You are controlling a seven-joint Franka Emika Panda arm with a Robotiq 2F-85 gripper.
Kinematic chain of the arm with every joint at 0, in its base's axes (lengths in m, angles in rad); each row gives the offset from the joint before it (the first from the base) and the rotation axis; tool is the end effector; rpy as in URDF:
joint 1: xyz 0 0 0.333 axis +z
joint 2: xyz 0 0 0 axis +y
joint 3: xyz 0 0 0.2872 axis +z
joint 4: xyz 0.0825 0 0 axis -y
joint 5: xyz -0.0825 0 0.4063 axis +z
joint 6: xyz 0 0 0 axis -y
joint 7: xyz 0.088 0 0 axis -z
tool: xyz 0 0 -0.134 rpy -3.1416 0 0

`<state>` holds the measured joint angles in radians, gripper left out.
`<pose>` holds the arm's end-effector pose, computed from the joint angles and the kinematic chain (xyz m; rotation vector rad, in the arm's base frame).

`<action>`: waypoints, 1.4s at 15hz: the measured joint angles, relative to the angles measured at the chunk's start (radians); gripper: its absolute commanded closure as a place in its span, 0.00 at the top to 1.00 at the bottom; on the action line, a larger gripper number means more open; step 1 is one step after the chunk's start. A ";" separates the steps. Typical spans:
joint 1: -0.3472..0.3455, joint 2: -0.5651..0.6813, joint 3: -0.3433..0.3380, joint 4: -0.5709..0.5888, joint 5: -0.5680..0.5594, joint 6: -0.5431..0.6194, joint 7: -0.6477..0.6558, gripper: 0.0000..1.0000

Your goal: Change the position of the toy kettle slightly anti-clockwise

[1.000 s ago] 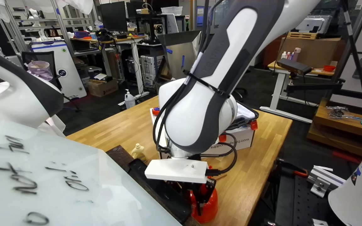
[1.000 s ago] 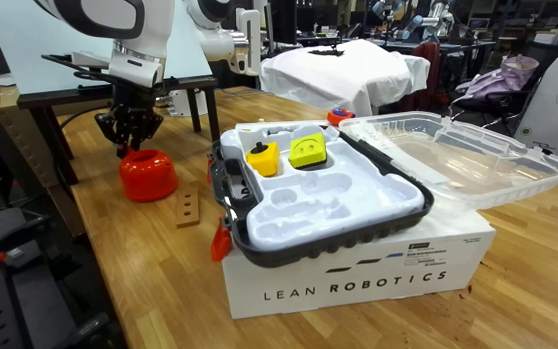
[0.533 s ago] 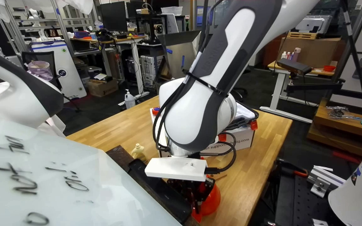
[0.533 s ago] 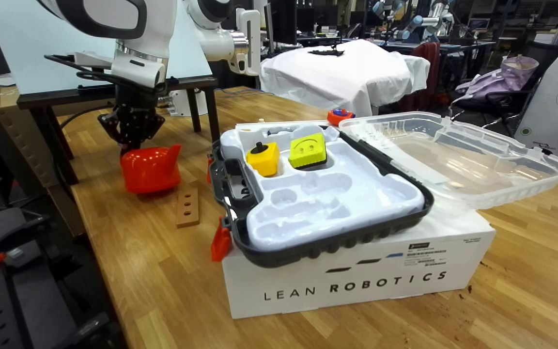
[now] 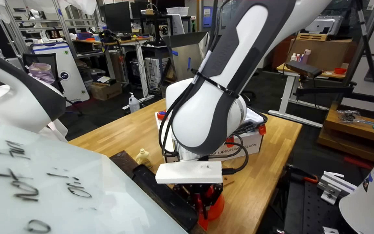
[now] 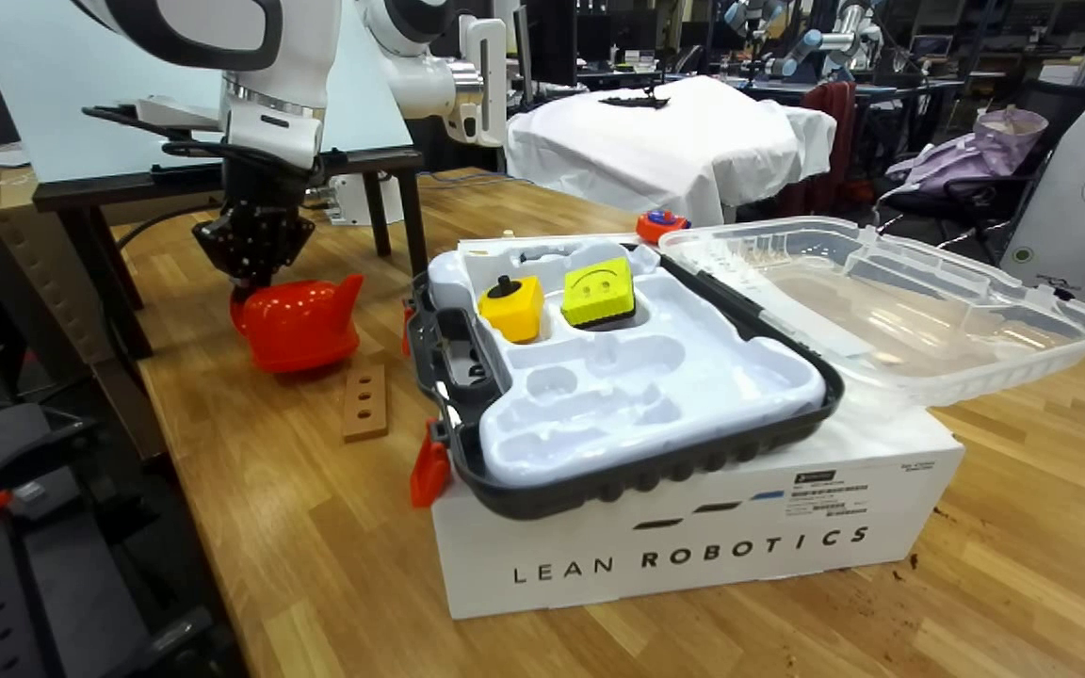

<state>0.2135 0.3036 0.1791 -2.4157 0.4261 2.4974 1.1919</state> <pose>0.4244 0.1898 0.0986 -2.5515 1.6951 0.5380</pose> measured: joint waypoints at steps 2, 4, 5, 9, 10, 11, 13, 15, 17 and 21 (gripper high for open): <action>0.000 -0.029 0.007 -0.017 0.000 -0.006 -0.101 0.04; 0.000 -0.071 0.011 -0.043 0.000 -0.037 -0.209 0.04; -0.001 -0.094 0.012 -0.057 0.000 -0.057 -0.265 0.04; -0.018 -0.165 0.011 -0.101 0.028 -0.143 -0.516 0.04; -0.023 -0.175 0.011 -0.107 0.050 -0.173 -0.588 0.04; -0.028 -0.182 0.010 -0.109 0.070 -0.205 -0.655 0.04; -0.036 -0.189 0.005 -0.109 0.091 -0.266 -0.753 0.04; -0.040 -0.192 -0.004 -0.109 0.091 -0.308 -0.807 0.04; -0.041 -0.192 -0.012 -0.109 0.091 -0.331 -0.836 0.16; -0.042 -0.192 -0.016 -0.109 0.091 -0.343 -0.845 0.16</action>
<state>0.1718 0.1112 0.1629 -2.5246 0.5174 2.1540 0.3465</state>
